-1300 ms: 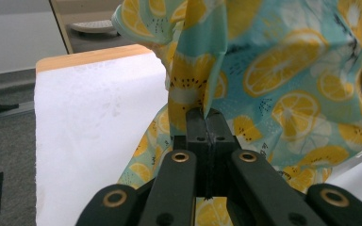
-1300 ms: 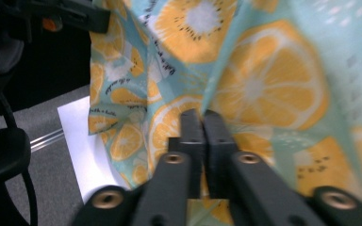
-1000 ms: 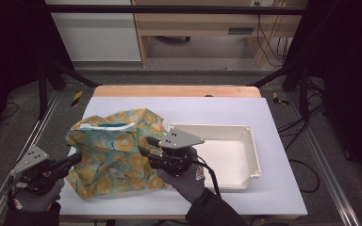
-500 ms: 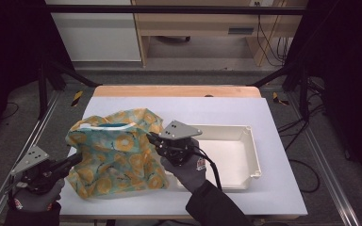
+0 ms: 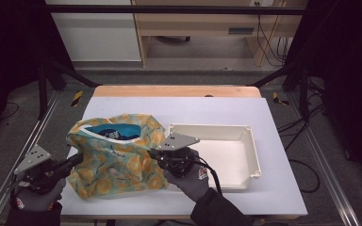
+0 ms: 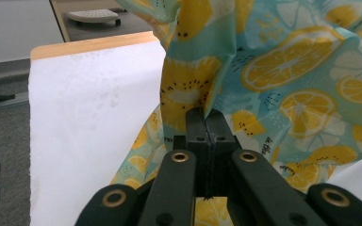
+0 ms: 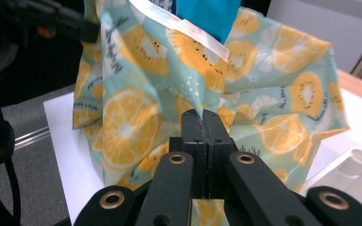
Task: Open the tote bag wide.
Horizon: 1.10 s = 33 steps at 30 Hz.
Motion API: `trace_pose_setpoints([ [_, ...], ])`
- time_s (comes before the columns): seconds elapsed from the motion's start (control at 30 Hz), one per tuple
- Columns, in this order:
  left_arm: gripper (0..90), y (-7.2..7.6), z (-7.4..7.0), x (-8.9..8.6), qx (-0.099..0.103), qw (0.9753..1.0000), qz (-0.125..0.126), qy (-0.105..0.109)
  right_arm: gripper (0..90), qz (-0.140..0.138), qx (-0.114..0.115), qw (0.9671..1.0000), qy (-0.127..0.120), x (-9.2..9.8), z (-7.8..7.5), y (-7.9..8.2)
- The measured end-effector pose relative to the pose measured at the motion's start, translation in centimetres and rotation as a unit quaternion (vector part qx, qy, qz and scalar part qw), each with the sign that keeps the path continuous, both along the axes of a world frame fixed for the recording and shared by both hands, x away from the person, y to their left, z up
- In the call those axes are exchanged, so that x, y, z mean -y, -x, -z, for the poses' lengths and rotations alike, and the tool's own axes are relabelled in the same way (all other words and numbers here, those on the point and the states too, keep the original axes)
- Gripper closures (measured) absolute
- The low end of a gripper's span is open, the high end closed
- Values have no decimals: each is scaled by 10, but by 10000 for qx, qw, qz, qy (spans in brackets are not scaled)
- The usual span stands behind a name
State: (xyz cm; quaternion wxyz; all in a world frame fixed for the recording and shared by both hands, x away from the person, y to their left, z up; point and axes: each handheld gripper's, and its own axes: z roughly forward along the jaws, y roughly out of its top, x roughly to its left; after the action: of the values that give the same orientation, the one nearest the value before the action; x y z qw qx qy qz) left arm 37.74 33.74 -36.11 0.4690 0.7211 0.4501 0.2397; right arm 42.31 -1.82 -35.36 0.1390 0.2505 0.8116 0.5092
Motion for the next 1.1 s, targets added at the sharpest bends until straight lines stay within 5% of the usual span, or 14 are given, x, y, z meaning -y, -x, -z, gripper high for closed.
trace_pose_setpoints([
  [0.13,848,3,-5,-3,88,9999,-14,78,897,-5,6,10000,21,-1,2,0],
  [0.3,682,13,-22,-7,454,9987,-124,200,896,27,49,10000,-23,-1,2,1],
  [0.5,598,17,-38,-5,810,9957,-230,378,896,-4,69,10000,2,-4,1,2],
  [0.63,670,8,-36,-1,704,9965,-335,286,897,-49,128,9999,-25,-8,-1,4],
  [0.8,890,8,-33,-2,652,9969,-413,126,897,-111,195,9997,-68,-12,-4,6],
  [1.1,900,11,-17,-6,363,9987,-333,88,876,-120,245,9996,-23,-15,-5,7],
])
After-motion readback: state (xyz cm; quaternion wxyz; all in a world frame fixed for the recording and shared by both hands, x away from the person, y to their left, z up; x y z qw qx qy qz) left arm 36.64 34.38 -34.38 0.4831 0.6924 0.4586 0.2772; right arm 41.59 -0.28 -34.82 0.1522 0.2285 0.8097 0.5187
